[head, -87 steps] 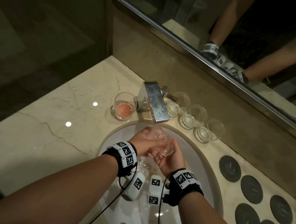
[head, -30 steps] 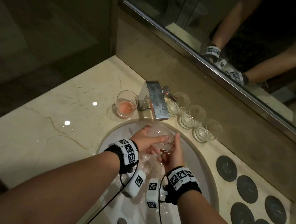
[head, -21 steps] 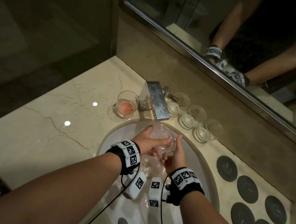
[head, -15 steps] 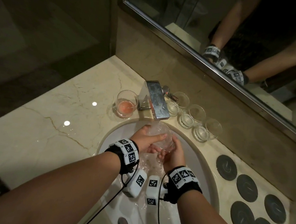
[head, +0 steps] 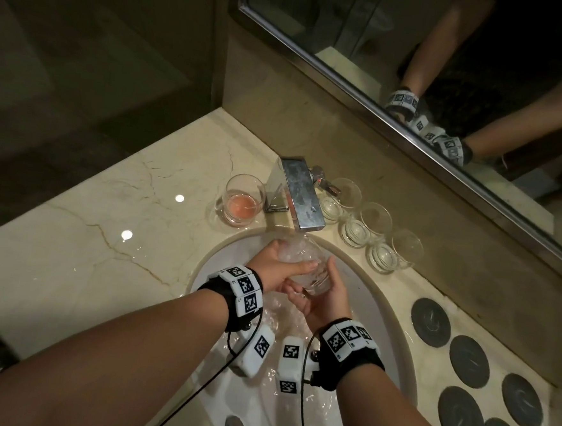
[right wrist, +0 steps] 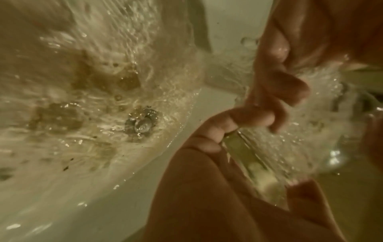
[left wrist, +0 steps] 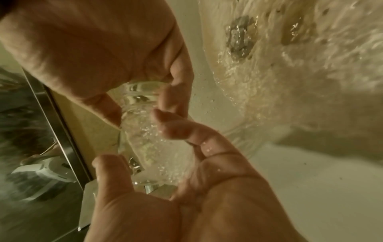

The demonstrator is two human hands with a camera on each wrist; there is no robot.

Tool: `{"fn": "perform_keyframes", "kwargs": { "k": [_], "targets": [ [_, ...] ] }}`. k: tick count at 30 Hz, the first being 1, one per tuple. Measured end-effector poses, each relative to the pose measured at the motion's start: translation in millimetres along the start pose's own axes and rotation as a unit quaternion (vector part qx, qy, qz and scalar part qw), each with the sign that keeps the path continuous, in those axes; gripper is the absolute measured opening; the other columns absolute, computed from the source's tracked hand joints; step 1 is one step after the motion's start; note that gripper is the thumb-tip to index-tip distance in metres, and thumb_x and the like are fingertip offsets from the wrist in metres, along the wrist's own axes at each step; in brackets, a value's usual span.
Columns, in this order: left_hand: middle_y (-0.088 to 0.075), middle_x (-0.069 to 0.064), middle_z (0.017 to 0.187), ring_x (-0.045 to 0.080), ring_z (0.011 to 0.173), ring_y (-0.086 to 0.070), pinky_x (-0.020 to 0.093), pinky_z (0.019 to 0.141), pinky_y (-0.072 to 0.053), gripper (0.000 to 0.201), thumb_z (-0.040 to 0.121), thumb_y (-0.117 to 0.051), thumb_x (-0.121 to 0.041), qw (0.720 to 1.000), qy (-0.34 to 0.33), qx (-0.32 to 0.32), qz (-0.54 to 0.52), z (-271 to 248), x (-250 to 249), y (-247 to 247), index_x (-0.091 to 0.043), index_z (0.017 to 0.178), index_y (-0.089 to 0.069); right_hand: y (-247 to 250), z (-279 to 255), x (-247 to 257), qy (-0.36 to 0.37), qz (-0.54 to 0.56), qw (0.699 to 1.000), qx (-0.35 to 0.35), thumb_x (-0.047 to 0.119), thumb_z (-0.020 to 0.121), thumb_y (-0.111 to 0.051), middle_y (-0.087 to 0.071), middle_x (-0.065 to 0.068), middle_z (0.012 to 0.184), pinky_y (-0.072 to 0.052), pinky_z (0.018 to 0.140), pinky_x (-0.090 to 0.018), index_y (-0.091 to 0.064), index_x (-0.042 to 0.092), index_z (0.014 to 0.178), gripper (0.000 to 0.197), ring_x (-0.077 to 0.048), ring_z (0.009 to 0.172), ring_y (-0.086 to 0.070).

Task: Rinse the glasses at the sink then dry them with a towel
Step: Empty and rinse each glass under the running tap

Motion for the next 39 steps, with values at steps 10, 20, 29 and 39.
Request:
{"fn": "perform_keyframes", "kwargs": {
  "k": [10,20,29,39],
  "targets": [
    [-0.062,0.005,0.111,0.017,0.069,-0.069,0.031,0.064,-0.055,0.096,0.066,-0.078,-0.054,0.995,0.005,-0.020,0.098,-8.3,-2.6,9.9,-0.022,0.144,-0.032,-4.0,-9.4,7.4,0.066,-0.168,0.975,-0.126,0.061,0.084,-0.055,-0.057,-0.002,0.081,-0.044,0.048,-0.024,-0.060,0.018,0.112,0.052,-0.015,0.054,-0.051],
    [-0.062,0.005,0.098,0.017,0.065,-0.065,0.023,0.052,-0.049,0.056,0.094,-0.050,-0.054,0.984,0.070,-0.116,0.116,-19.6,7.9,16.0,-0.007,0.125,-0.051,-14.9,-40.1,29.9,0.316,-0.534,0.763,-0.181,0.035,0.070,-0.081,-0.054,0.001,0.127,-0.040,0.099,-0.027,-0.048,0.022,0.131,0.070,-0.017,0.118,-0.050],
    [-0.068,0.014,0.107,0.023,0.072,-0.066,0.025,0.053,-0.049,0.063,0.094,-0.040,-0.063,0.990,0.084,-0.084,0.076,-38.5,-2.1,-1.8,-0.006,0.114,-0.056,-25.9,-72.1,47.0,0.372,-0.552,0.725,-0.176,0.036,0.073,-0.079,-0.052,0.012,0.120,-0.032,0.097,-0.018,-0.053,0.022,0.128,0.062,-0.009,0.117,-0.047],
    [-0.069,0.011,0.105,0.023,0.080,-0.068,0.030,0.062,-0.053,0.075,0.074,-0.050,-0.079,0.998,0.063,-0.017,0.007,-56.1,7.8,-5.1,-0.015,0.113,-0.059,-4.8,-84.1,7.2,0.167,-0.265,0.940,-0.133,0.041,0.073,-0.078,-0.058,-0.010,0.114,-0.060,0.075,-0.041,-0.050,0.014,0.112,0.056,-0.027,0.088,-0.068]
  ]
}}
Point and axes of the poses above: each hand's wrist, its own z-axis towards the middle knuckle, its own y-axis out of the back of the hand, x = y × z, the point moved 2 cm from there along z, towards the middle knuckle
